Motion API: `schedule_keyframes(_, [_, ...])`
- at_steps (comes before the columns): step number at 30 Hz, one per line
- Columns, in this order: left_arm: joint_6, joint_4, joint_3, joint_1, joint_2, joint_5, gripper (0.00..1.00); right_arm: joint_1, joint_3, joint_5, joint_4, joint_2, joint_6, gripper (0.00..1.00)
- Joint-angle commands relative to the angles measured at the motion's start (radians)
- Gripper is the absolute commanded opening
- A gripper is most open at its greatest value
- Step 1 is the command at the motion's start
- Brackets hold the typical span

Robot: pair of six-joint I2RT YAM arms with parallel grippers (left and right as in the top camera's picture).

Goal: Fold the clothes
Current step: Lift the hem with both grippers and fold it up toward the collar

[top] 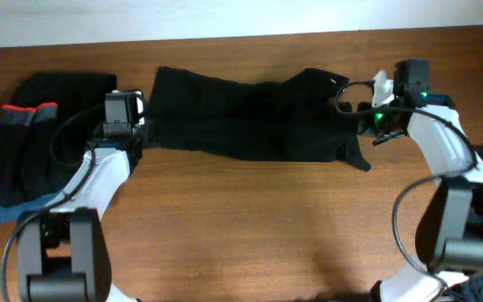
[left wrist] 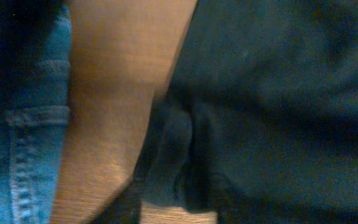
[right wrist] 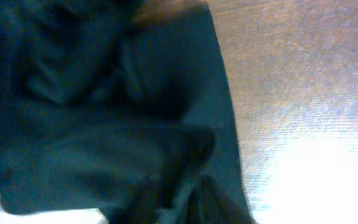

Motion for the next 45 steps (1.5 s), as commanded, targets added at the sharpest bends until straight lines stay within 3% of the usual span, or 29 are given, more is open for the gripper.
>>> schedule_keyframes(1, [0.002,0.005,0.008,0.010,0.043,-0.013,0.84,0.000,0.015,0.025,-0.009,0.050,0.003,0.44])
schedule_keyframes(2, [0.002,0.003,0.008,0.010,0.045,-0.013,0.99,0.000,0.015,0.026,-0.012,0.052,0.003,0.46])
schedule_keyframes(15, [0.003,0.006,0.116,0.010,-0.011,-0.012,0.99,-0.001,0.137,0.016,-0.056,-0.005,0.004,0.48])
schedule_keyframes(18, [0.019,0.019,0.179,0.010,-0.011,0.045,0.99,-0.001,0.214,0.006,-0.066,-0.005,0.003,0.65])
schedule_keyframes(24, [0.026,0.096,0.246,0.011,0.000,0.104,0.99,-0.001,0.276,0.006,0.027,-0.004,0.004,0.71])
schedule_keyframes(30, [0.026,0.237,0.267,0.011,0.072,0.104,0.99,0.000,0.276,-0.013,0.150,0.033,0.004,0.71])
schedule_keyframes(37, [0.024,0.532,0.267,0.010,0.253,0.137,0.99,0.035,0.276,-0.035,0.281,0.138,0.004,0.71])
schedule_keyframes(45, [0.017,0.764,0.267,0.010,0.423,0.197,0.99,0.077,0.276,-0.036,0.367,0.269,0.004,0.86])
